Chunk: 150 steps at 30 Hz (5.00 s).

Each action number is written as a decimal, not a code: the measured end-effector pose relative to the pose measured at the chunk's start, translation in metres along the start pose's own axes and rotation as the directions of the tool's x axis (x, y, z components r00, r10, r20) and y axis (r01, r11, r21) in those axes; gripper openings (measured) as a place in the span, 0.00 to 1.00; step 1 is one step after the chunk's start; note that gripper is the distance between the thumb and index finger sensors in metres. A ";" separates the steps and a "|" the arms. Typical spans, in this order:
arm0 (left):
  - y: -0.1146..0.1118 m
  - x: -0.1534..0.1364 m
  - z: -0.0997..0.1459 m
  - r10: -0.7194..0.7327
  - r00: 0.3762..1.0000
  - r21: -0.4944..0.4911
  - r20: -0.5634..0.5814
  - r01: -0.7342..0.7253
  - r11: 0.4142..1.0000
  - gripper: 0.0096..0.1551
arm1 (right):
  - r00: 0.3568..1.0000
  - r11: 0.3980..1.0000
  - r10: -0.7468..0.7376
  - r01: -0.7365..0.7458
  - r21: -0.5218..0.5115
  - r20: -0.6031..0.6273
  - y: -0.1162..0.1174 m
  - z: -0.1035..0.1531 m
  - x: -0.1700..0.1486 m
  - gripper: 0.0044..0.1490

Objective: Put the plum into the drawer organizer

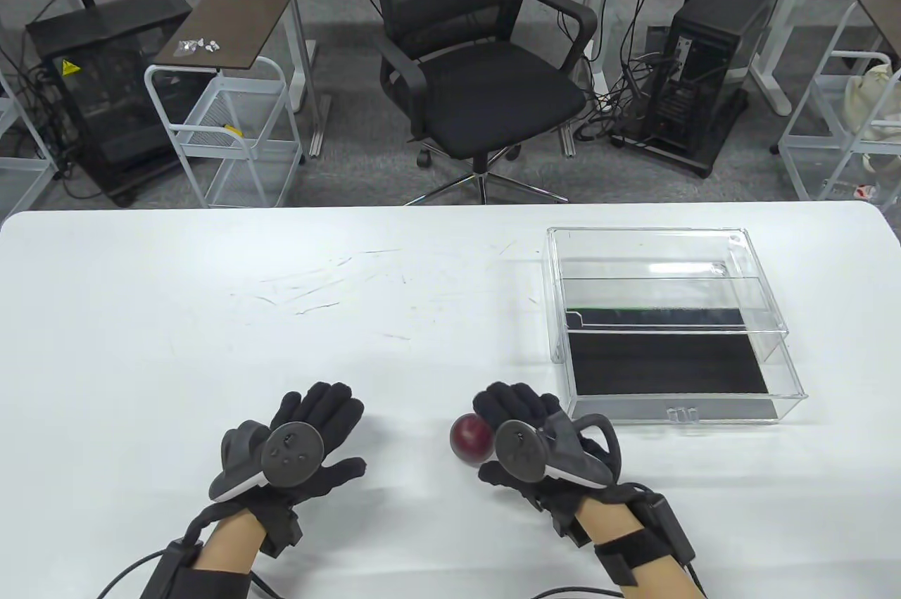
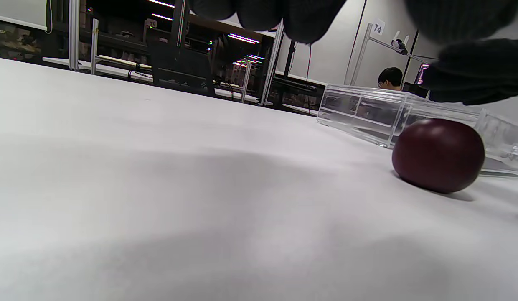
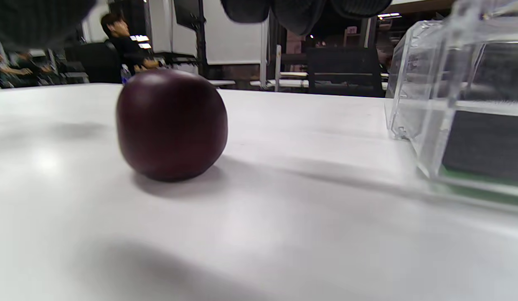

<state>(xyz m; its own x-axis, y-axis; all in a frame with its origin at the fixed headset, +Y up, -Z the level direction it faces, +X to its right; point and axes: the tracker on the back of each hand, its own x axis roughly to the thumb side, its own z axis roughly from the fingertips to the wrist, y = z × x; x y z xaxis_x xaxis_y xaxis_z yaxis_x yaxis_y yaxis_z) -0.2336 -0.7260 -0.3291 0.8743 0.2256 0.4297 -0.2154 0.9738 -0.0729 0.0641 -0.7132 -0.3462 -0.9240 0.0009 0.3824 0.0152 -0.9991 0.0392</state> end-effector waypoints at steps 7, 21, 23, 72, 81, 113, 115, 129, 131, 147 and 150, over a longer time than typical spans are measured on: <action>0.002 0.000 0.002 0.016 1.000 0.019 0.021 -0.016 1.000 0.48 | 0.995 0.973 0.050 -0.029 0.229 -0.086 0.018 -0.046 0.019 0.59; 0.004 -0.001 0.004 0.032 0.999 0.027 0.019 -0.033 0.999 0.48 | 0.951 0.990 -0.131 0.110 -0.089 -0.281 -0.051 -0.023 -0.050 0.55; 0.004 -0.002 0.004 0.036 0.999 0.023 0.014 -0.036 0.999 0.48 | 0.896 0.983 -0.155 0.100 -0.153 -0.415 -0.071 -0.012 -0.086 0.55; 0.006 -0.008 0.004 0.049 0.998 0.019 -0.029 -0.049 0.999 0.47 | 0.490 0.954 -0.010 0.266 0.139 -0.871 0.002 0.065 -0.210 0.63; 0.006 -0.008 0.005 0.049 0.998 0.017 -0.027 -0.049 0.999 0.47 | 0.533 0.985 -0.040 0.165 0.058 -0.845 0.027 0.055 -0.214 0.53; 0.003 -0.012 0.003 0.060 0.996 -0.019 -0.065 -0.061 0.998 0.47 | 0.514 0.991 -0.024 0.125 0.047 -0.857 0.013 -0.014 -0.237 0.53; 0.003 -0.012 0.003 0.060 0.996 -0.018 -0.064 -0.062 0.998 0.47 | 0.517 0.993 -0.030 0.115 0.034 -0.856 0.007 -0.007 -0.232 0.54; -0.001 -0.010 0.002 0.050 0.998 -0.030 -0.044 -0.052 0.998 0.47 | 0.993 0.983 0.042 -0.060 -0.175 -0.109 -0.011 0.037 -0.051 0.55; -0.002 -0.008 0.001 0.042 0.998 -0.034 -0.037 -0.043 0.999 0.48 | 0.995 0.978 0.102 -0.102 -0.182 -0.008 0.000 0.046 -0.034 0.55; -0.004 -0.006 0.001 0.034 0.999 -0.049 -0.032 -0.035 0.998 0.48 | 0.980 0.986 0.154 -0.144 -0.084 0.126 0.036 0.051 -0.020 0.54; -0.004 -0.006 0.001 0.032 0.999 -0.049 -0.031 -0.034 0.998 0.48 | 0.984 0.989 0.133 -0.124 -0.076 0.116 0.036 0.051 -0.023 0.54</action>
<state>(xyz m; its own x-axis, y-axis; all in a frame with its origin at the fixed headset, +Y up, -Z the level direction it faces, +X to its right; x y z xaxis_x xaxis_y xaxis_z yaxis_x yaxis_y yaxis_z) -0.2387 -0.7317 -0.3302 0.8800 0.2579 0.3990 -0.2233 0.9658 -0.1318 0.1053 -0.7470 -0.3061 -0.8631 -0.1266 0.4888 0.1006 -0.9918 -0.0792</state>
